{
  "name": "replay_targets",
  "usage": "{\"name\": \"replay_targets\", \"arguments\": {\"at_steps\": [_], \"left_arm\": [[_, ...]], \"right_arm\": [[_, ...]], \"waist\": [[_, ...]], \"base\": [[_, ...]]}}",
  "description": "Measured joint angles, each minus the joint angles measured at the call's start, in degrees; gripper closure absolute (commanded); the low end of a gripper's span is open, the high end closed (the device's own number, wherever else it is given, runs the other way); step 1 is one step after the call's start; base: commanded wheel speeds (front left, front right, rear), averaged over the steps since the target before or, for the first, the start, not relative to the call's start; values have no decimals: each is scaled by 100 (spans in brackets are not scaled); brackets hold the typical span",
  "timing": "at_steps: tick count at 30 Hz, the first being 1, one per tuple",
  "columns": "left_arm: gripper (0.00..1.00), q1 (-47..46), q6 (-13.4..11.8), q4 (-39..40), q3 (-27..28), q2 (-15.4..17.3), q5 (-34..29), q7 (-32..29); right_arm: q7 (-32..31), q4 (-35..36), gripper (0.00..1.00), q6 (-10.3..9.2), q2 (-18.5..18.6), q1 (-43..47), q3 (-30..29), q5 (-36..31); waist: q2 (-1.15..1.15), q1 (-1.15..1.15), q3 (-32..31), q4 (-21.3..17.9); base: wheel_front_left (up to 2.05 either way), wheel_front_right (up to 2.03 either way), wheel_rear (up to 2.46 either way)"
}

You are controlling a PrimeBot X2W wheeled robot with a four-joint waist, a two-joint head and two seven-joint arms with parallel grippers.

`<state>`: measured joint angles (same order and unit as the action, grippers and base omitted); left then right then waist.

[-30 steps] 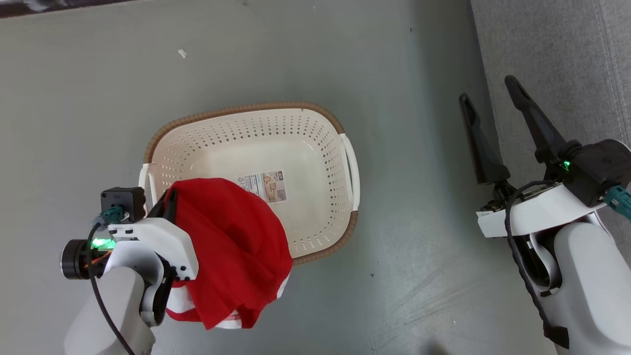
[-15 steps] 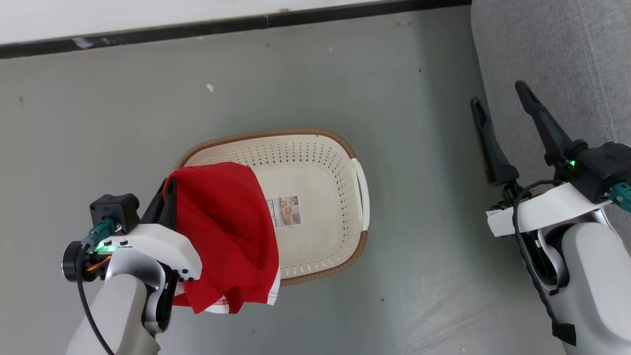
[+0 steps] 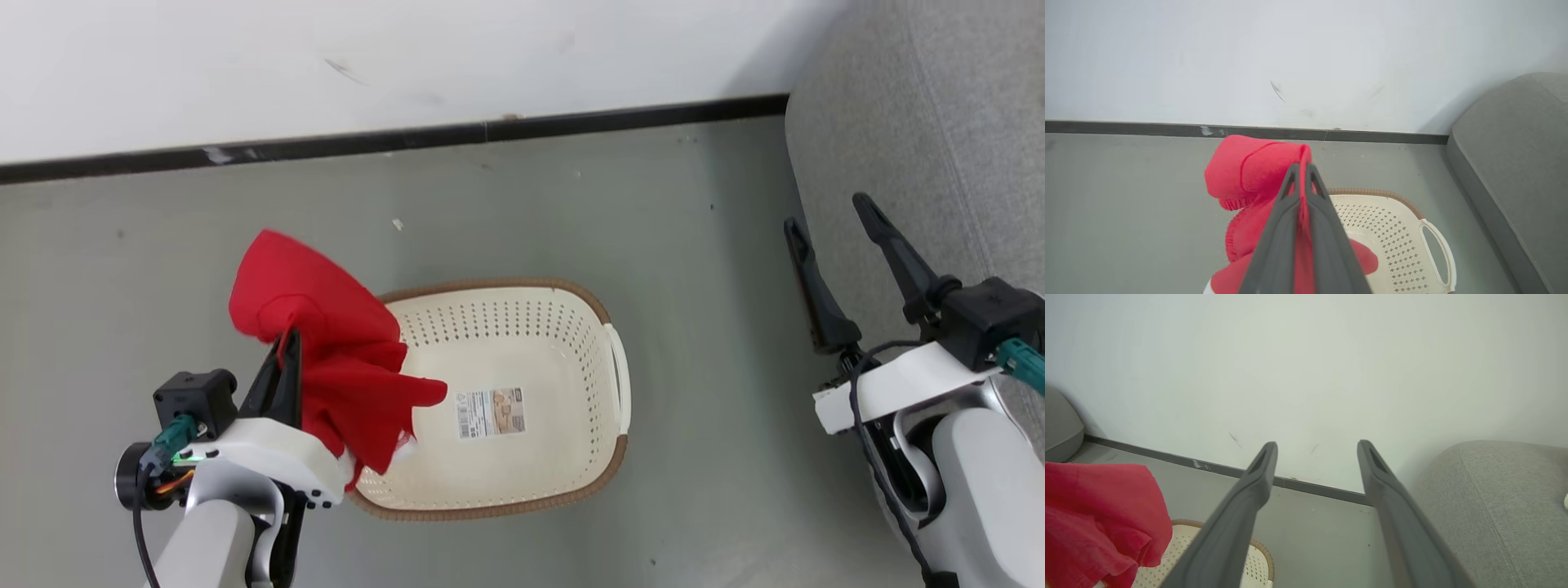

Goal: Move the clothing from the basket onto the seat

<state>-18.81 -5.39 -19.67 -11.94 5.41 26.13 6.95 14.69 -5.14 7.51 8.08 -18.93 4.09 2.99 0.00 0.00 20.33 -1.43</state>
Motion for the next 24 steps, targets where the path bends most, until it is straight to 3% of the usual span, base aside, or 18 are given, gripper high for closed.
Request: {"name": "replay_targets", "arguments": {"at_steps": [11,24], "left_arm": [[100,396,-36,491,-146,-5,-27,70],[100,786,-52,1287,-601,52,-215,-345]], "right_arm": [[0,-85,0,0,18,409,334,32],[0,-110,0,0,-138,762,1814,155]], "waist": [[0,0,-775,249],[0,0,-1580,584]], "base": [[0,0,0],[0,0,0]]}}
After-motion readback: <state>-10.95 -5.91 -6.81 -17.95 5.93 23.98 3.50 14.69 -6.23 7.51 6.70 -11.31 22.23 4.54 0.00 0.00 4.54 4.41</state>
